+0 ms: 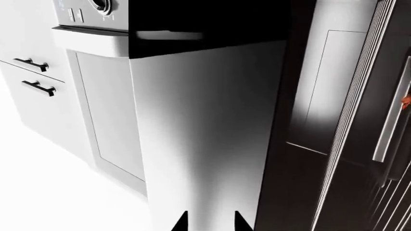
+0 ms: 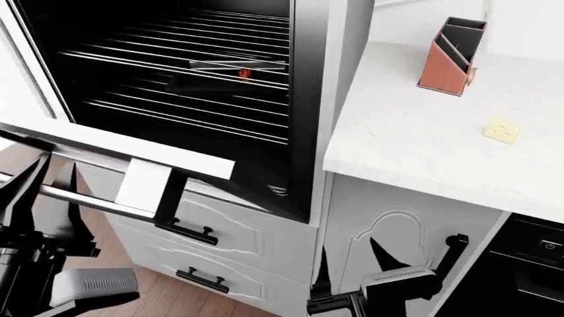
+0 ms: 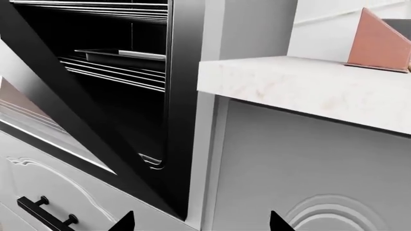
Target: Open the oven door
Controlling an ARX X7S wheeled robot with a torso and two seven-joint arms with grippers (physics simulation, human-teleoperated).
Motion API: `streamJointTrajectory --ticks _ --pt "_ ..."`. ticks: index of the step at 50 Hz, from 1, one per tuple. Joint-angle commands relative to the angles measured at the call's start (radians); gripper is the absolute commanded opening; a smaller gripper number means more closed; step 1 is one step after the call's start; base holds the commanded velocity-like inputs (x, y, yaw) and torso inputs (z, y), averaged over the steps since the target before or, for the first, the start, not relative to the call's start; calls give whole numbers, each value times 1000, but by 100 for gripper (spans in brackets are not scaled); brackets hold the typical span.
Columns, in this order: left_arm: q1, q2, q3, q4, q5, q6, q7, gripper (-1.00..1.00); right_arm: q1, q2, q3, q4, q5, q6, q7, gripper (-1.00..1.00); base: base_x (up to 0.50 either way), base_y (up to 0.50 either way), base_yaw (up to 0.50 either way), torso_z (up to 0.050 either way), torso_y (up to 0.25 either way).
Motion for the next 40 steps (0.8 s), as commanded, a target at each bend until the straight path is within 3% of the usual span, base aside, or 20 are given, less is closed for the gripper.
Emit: streamJointTrajectory --ticks 1,40 --pt "46 -3 23 55 60 34 -34 -100 -1 3 0 -4 2 -4 2 100 0 0 0 0 0" --pt "172 -7 -5 27 119 87 -130 -100 4 8 -3 1 5 -12 9 100 0 -2 -2 0 1"
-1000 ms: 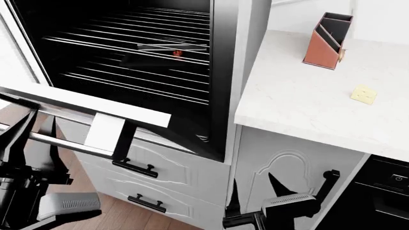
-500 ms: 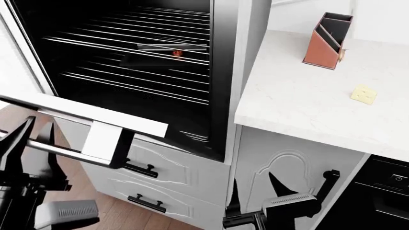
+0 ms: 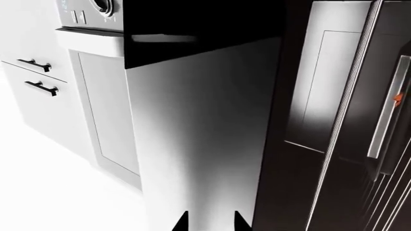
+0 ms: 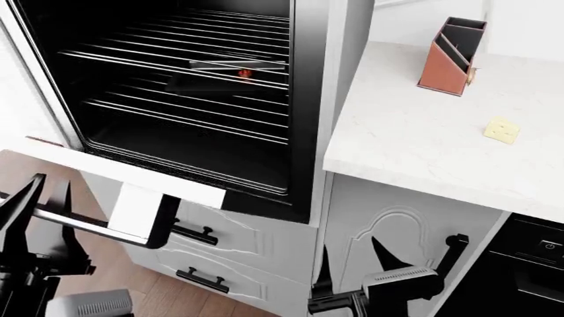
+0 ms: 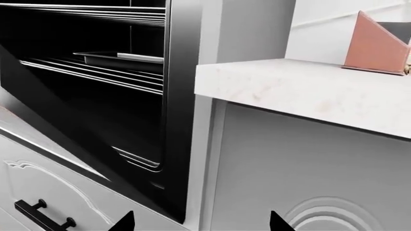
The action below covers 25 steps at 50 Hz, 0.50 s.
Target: Open the oven door
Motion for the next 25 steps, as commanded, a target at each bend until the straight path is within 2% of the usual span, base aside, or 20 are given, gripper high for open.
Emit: streamJointTrajectory --ticks 1,25 --pt "42 -1 48 34 110 40 -42 -100 3 1 -1 3 2 -2 1 100 -11 -4 -6 0 0" --pt "171 3 16 28 152 79 -140 -100 3 4 -5 4 -4 -8 9 100 1 -3 -3 0 0"
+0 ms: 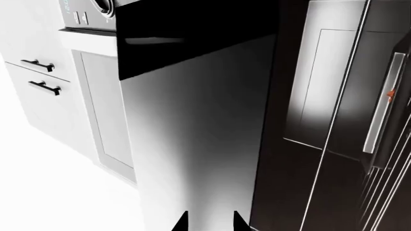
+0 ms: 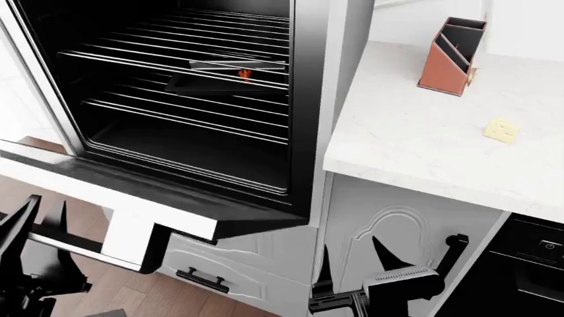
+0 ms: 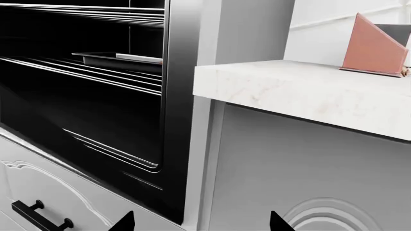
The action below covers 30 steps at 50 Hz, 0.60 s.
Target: Open the oven door
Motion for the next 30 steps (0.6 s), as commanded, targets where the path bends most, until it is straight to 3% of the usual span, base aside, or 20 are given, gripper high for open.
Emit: streamJointTrajectory --ticks 1,30 --pt "63 -3 43 44 126 46 -51 -100 1 1 -2 2 -1 -4 3 100 2 -6 0 0 0" --pt "94 23 73 -45 147 102 -141 -100 2 3 -9 4 -3 -8 7 100 0 -3 -3 0 0"
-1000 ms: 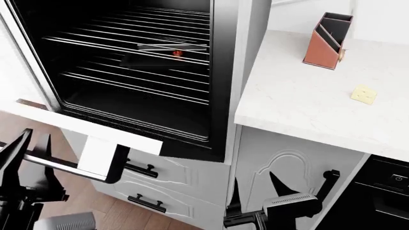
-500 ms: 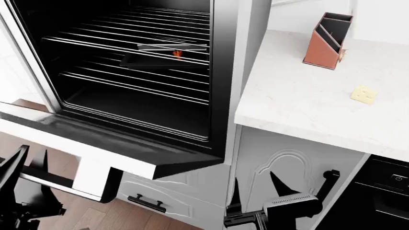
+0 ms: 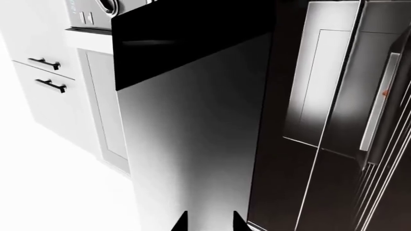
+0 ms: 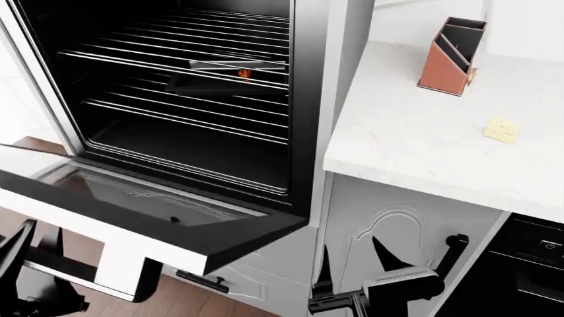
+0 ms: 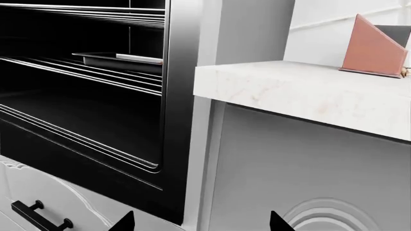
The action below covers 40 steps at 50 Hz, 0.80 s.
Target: Open the oven door
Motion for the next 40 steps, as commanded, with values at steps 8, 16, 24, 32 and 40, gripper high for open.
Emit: streamJointTrajectory --ticks 8,16,24,32,40 --pt "12 13 87 -16 113 59 -44 -100 2 1 -4 3 -2 -4 3 100 1 -3 -4 0 0" --pt "4 23 108 -67 119 78 -70 -100 3 1 -6 2 -2 -3 5 100 1 -3 -4 0 0" --pt "12 29 116 -107 116 96 -104 -100 2 4 -6 -1 0 -3 7 100 1 -2 -4 0 0" --pt "25 33 114 -132 111 110 -135 -100 1 5 -8 -3 0 -4 8 100 2 -2 -4 0 0" --pt "53 32 99 -140 103 123 -171 -100 2 5 -9 -4 -1 -2 10 100 2 -2 -4 0 0"
